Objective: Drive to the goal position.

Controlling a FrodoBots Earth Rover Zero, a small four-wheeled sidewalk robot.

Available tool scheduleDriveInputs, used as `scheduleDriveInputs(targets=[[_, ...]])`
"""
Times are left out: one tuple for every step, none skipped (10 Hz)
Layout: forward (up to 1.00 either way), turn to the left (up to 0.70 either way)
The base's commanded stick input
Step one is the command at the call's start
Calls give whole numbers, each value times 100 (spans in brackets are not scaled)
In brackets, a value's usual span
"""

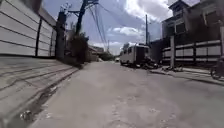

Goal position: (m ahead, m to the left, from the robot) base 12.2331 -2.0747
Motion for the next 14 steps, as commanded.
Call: scheduleDriveInputs(targets=[[100,0],[100,0],[100,0],[100,0],[100,0],[100,0],[100,0],[100,0],[100,0],[100,0],[100,0],[100,0],[100,0],[100,0]])
